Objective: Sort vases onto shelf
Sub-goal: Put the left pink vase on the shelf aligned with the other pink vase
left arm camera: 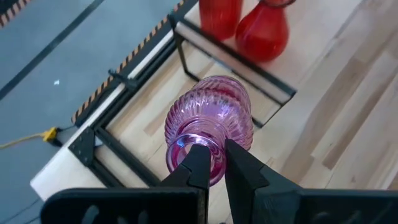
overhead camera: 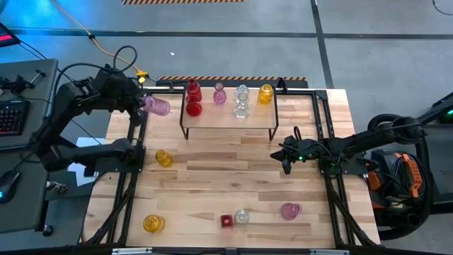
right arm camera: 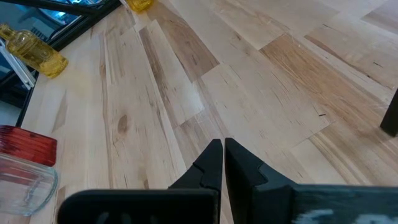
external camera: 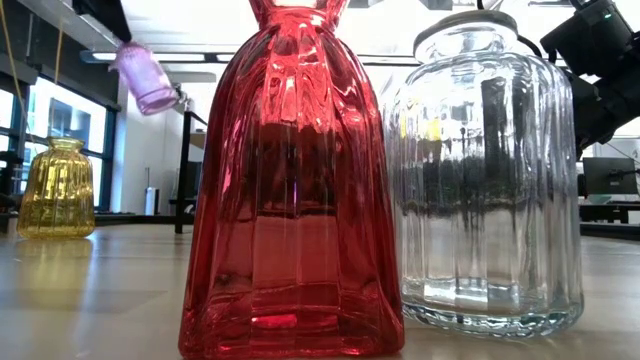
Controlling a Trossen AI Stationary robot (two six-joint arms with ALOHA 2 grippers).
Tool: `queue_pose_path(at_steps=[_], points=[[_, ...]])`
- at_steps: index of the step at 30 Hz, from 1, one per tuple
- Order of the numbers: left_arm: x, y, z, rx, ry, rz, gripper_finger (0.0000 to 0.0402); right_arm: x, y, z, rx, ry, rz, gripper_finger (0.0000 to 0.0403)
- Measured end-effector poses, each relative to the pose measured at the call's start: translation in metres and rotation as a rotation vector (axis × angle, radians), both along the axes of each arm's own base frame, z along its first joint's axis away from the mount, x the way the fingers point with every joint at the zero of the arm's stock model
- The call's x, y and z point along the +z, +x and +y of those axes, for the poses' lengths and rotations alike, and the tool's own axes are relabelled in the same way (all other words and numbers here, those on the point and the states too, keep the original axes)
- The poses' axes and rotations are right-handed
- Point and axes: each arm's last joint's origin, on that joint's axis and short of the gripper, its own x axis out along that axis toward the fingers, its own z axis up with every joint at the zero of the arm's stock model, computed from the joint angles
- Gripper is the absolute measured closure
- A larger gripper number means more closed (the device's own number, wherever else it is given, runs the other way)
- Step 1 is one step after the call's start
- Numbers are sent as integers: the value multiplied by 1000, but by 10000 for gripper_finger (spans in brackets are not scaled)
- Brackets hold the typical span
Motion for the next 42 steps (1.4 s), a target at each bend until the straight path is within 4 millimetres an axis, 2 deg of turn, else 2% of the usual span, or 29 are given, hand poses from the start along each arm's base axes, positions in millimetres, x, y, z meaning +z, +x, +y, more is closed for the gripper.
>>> queue_pose_path(at_steps=[9, 18, 32, 42], points=[[20, 6, -6, -82, 21, -63, 387, 0, 0, 0, 0, 0, 0, 402], [32, 26, -5, -182, 23, -98, 387, 0, 0, 0, 0, 0, 0, 402], [35, 85, -2, -344, -7, -39, 387, 0, 0, 0, 0, 0, 0, 402], [29, 144, 3, -437, 6, 61, 387, 0, 0, 0, 0, 0, 0, 402]])
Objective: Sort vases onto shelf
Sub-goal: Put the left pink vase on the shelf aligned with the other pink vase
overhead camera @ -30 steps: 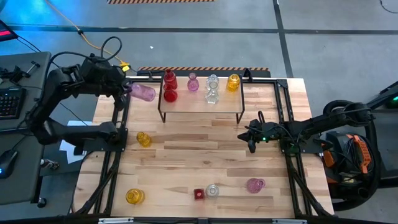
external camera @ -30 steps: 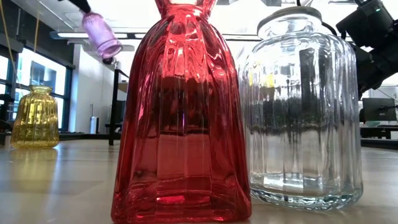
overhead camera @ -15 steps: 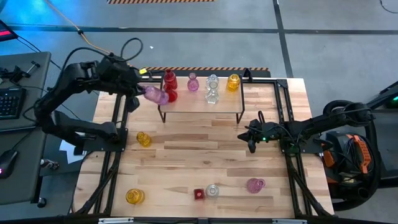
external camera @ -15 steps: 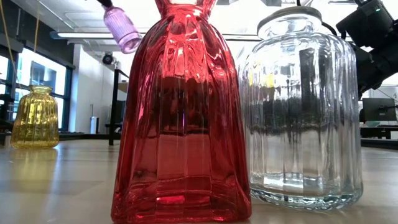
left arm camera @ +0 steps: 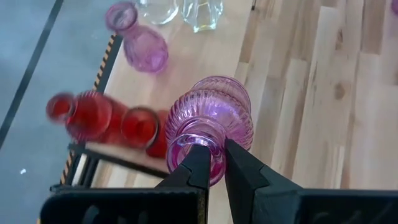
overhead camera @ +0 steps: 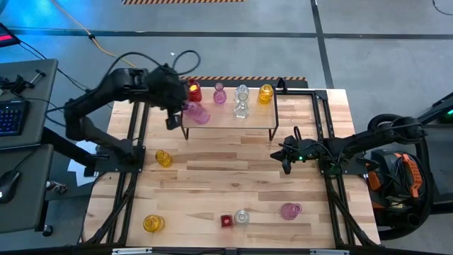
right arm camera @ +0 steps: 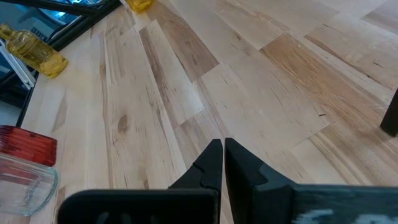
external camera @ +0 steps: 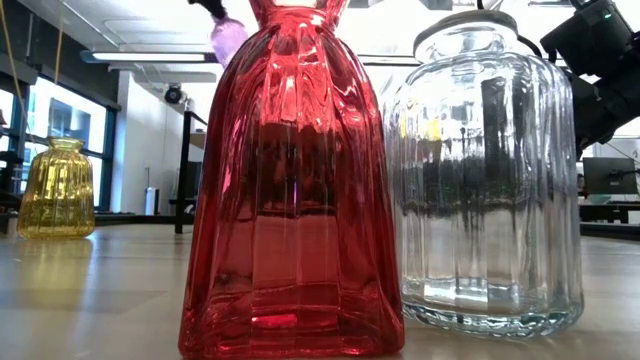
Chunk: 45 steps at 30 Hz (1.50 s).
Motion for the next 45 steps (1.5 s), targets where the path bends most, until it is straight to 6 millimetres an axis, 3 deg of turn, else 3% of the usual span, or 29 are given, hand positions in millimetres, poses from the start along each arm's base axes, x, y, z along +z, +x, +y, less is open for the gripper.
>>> queue_pose_path(at_steps=[8, 18, 30, 45], points=[[-13, 52, 13, -48, 50, 88, 387, 0, 0, 0, 0, 0, 0, 402], [-26, 86, 24, -115, 112, 211, 385, 0, 0, 0, 0, 0, 0, 402], [-35, 112, 32, -186, 196, 296, 380, 0, 0, 0, 0, 0, 0, 402], [-46, 124, 33, -229, 240, 362, 375, 0, 0, 0, 0, 0, 0, 402]])
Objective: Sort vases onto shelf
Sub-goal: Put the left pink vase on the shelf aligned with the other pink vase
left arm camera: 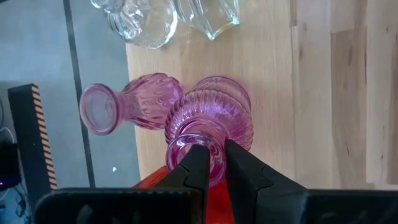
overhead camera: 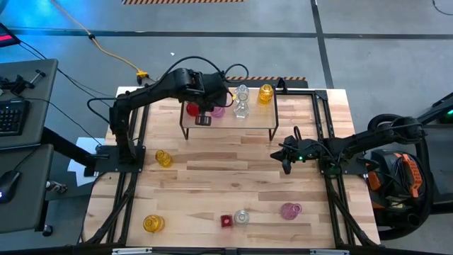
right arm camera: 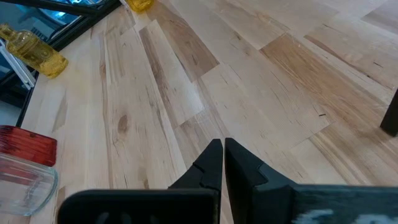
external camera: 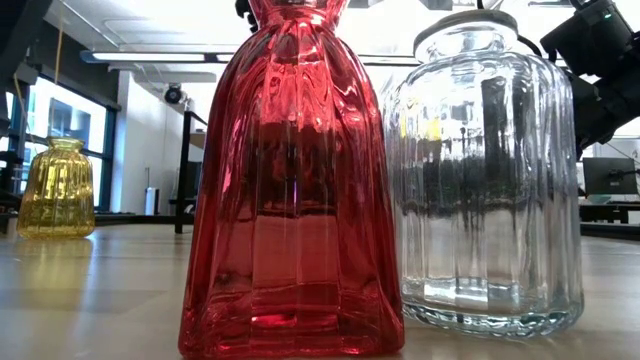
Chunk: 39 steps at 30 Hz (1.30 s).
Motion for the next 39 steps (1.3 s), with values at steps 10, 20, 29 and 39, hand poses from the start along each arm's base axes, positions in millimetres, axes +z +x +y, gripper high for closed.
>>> queue_pose_path(at_steps=[10, 20, 29, 39], points=[[0, 0, 0, -1, -22, -6, 374, 0, 0, 0, 0, 0, -1, 402], [0, 0, 0, -6, -17, -5, 344, 0, 0, 0, 0, 0, 0, 402], [1, 3, 0, -15, -3, -28, 339, 0, 0, 0, 0, 0, 0, 402], [2, 5, 1, -21, 7, -57, 339, 0, 0, 0, 0, 0, 0, 402]])
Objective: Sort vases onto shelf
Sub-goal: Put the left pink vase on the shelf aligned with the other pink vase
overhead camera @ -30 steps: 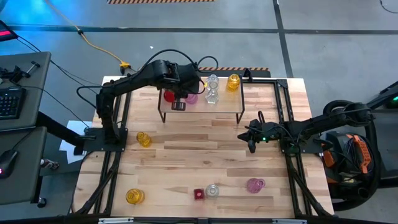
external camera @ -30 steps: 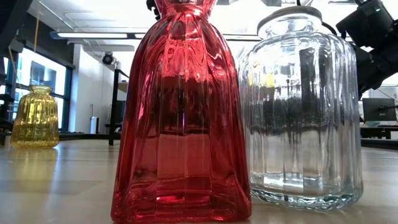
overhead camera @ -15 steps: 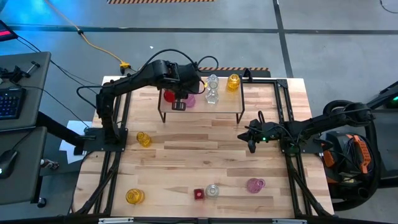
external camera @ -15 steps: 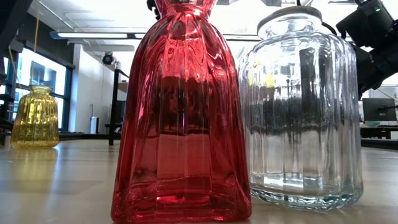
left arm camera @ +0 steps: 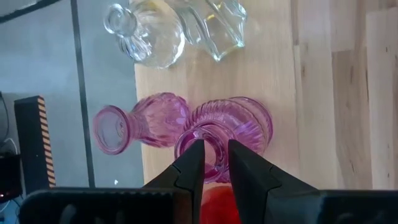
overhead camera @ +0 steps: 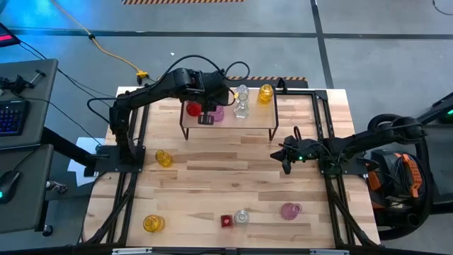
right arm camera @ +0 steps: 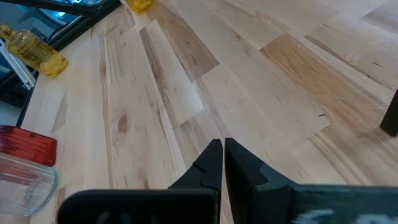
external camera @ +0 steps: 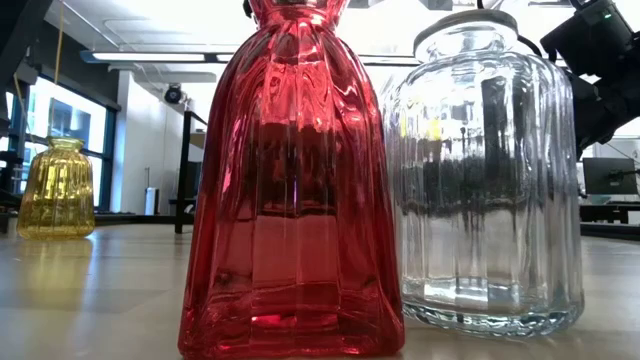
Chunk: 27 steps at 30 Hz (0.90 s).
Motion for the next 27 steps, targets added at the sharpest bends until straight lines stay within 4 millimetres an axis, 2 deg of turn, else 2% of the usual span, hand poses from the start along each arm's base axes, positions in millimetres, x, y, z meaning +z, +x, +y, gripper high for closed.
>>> queue_pose_path(at_steps=[16, 27], points=[[1, 0, 7, 32, 20, -16, 339, 0, 0, 0, 0, 0, 0, 402], [1, 1, 4, 36, 24, -24, 339, 0, 0, 0, 0, 0, 0, 402]])
